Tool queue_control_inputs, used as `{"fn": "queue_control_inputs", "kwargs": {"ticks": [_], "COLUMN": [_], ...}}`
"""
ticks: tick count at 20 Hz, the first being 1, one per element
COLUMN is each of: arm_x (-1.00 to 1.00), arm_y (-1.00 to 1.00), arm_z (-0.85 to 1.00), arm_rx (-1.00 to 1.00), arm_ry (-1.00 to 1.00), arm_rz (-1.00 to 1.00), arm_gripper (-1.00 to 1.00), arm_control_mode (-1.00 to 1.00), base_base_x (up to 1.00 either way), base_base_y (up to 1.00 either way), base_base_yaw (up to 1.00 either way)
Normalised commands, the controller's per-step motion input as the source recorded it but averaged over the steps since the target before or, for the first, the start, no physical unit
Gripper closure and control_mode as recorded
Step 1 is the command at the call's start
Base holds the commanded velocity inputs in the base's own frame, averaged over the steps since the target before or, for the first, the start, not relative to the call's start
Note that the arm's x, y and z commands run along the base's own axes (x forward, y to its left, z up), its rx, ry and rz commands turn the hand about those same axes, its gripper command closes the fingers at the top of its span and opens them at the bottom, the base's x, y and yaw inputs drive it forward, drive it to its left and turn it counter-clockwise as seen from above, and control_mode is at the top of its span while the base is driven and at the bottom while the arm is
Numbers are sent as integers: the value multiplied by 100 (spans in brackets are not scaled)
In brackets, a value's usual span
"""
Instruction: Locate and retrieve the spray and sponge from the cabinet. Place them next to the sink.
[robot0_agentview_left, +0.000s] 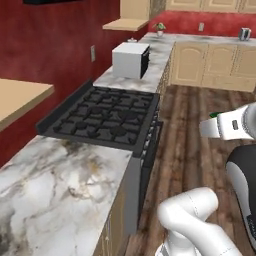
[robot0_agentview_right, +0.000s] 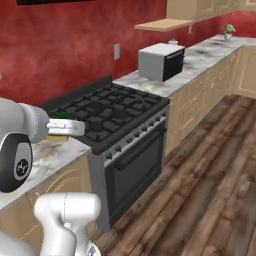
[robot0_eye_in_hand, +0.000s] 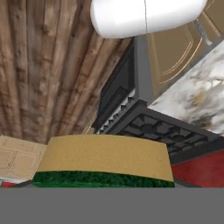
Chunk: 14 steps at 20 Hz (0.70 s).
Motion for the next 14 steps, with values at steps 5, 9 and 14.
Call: {"fn": "queue_control_inputs", "kwargs": {"ticks": [5, 9, 14], "arm_x": [0, 0, 0], "arm_y": [0, 0, 0], "arm_z": [0, 0, 0], "arm_rx": [0, 0, 0], "arm_ry": [0, 0, 0], "arm_rz": [0, 0, 0], "arm_gripper": [100, 100, 100], "arm_control_mode": [100, 100, 100], "base_base_x": [0, 0, 0], "base_base_y": [0, 0, 0], "base_base_yaw": [-50, -50, -50]}}
